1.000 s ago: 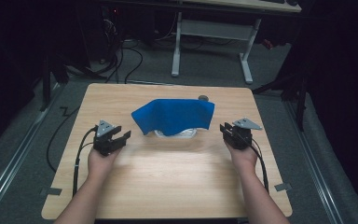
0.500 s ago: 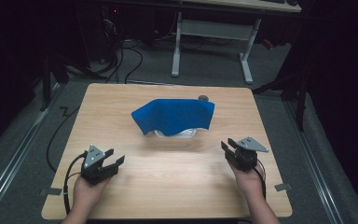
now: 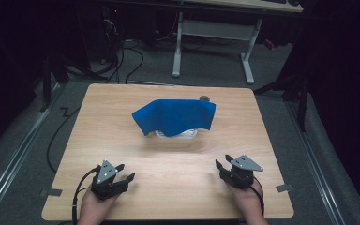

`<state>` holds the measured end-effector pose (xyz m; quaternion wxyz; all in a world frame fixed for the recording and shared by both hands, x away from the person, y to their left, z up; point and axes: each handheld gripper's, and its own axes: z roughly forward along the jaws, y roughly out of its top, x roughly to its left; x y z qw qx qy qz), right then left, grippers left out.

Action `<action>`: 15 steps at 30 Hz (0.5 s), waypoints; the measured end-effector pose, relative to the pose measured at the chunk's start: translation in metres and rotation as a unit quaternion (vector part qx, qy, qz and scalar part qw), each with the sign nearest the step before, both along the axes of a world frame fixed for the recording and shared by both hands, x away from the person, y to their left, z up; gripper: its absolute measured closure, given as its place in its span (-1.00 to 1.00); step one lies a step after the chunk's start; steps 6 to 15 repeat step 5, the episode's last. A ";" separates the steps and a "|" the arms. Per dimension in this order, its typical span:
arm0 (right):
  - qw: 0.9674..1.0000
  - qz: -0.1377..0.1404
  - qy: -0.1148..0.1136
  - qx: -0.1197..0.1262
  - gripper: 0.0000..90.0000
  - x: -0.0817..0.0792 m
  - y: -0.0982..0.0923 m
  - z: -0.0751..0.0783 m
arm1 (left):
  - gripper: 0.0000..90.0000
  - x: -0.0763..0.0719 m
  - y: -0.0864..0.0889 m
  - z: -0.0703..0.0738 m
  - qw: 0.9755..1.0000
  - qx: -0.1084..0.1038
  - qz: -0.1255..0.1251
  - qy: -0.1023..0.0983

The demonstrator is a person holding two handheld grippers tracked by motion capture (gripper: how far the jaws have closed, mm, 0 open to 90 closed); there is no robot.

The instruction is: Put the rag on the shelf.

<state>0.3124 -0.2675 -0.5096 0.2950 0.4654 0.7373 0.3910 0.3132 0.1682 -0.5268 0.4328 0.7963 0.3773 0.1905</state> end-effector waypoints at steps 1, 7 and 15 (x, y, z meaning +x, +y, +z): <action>1.000 0.009 -0.006 -0.007 0.16 -0.001 0.002 0.000 | -0.04 -0.002 0.000 0.000 1.000 0.007 -0.003 0.003; 1.000 0.007 -0.002 -0.006 0.16 -0.003 0.000 0.000 | -0.04 -0.001 0.002 -0.001 1.000 0.002 -0.001 0.009; 1.000 0.007 -0.002 -0.006 0.16 -0.003 0.000 0.000 | -0.04 -0.001 0.002 -0.001 1.000 0.002 -0.001 0.009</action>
